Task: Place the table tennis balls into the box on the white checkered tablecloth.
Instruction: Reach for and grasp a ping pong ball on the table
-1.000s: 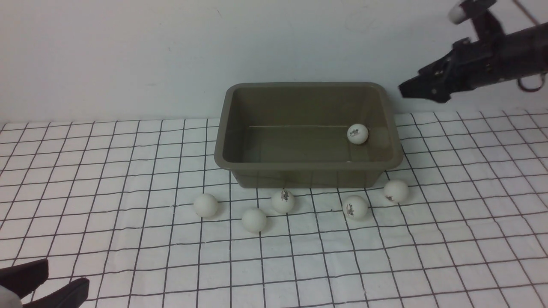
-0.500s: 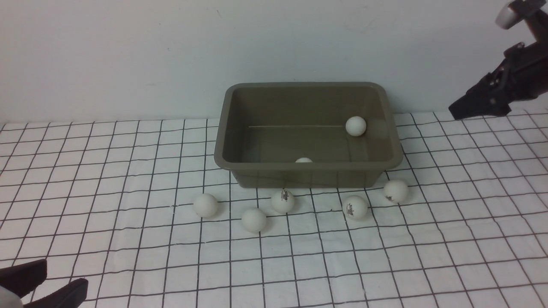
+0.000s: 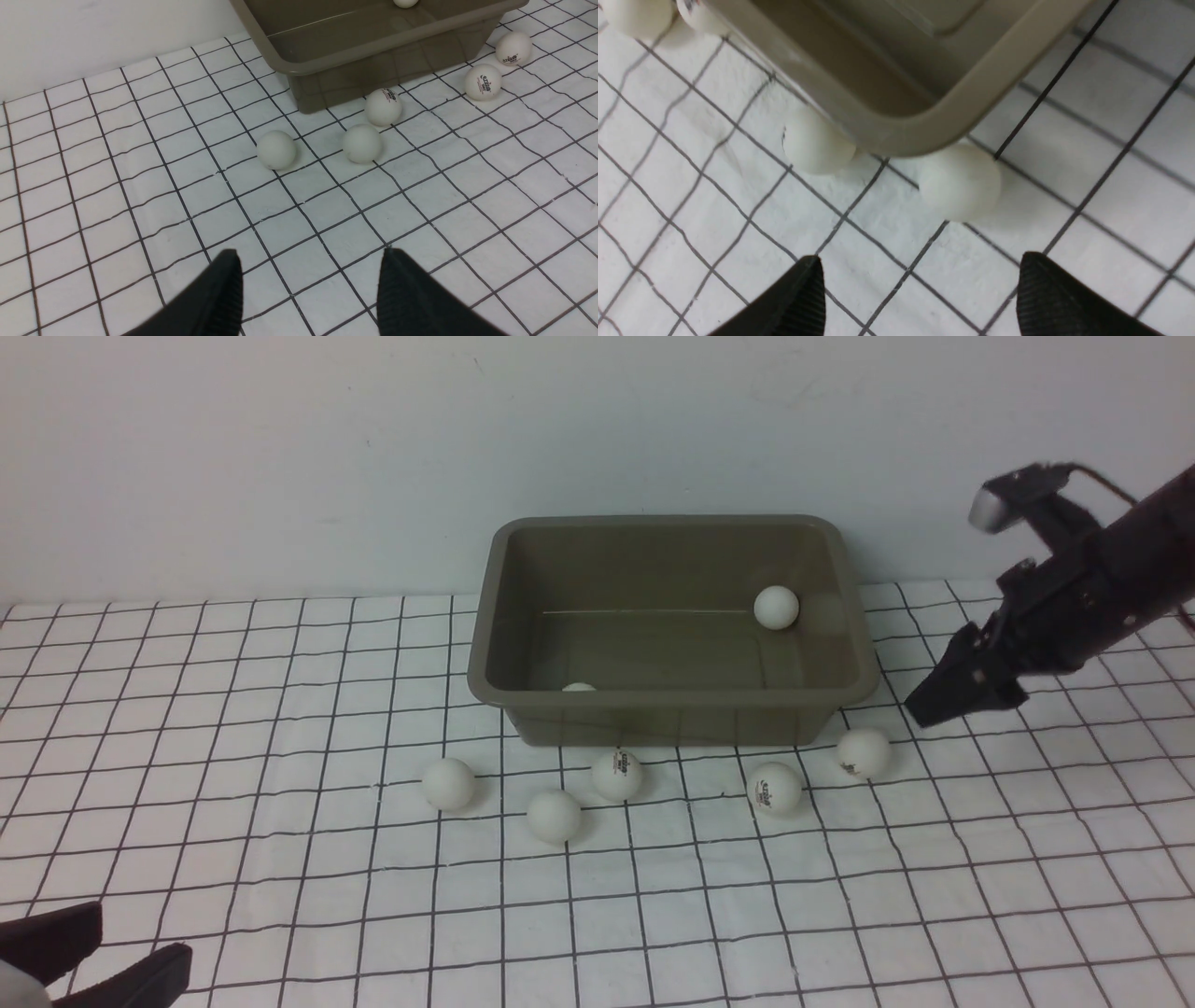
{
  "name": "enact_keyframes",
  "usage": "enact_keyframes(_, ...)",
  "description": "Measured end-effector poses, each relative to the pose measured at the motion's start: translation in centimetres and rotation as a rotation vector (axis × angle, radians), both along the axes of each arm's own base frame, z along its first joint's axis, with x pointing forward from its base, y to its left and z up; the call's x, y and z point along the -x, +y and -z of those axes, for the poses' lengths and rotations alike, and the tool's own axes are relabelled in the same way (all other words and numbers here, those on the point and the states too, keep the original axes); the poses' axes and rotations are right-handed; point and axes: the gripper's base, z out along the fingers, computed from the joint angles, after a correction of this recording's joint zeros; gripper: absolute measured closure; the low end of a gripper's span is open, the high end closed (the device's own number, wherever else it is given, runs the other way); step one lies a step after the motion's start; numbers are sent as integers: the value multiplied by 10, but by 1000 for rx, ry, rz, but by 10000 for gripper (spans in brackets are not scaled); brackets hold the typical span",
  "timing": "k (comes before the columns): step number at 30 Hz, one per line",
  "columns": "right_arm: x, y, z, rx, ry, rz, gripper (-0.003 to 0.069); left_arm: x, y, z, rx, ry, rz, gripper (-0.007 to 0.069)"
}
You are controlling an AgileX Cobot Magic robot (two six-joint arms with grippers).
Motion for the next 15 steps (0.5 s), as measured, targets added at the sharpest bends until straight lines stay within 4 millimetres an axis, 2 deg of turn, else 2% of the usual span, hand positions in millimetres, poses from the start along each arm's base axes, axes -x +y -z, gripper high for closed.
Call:
enact_keyframes(1, 1, 1, 2, 1, 2, 1, 164, 0, 0, 0, 0, 0, 0, 268)
enact_keyframes(4, 9, 9, 26, 27, 11, 19, 164, 0, 0, 0, 0, 0, 0, 268)
enact_keyframes(7, 11, 21, 36, 55, -28, 8, 164, 0, 0, 0, 0, 0, 0, 268)
enact_keyframes(15, 2, 36, 36, 98, -167, 16, 164, 0, 0, 0, 0, 0, 0, 268)
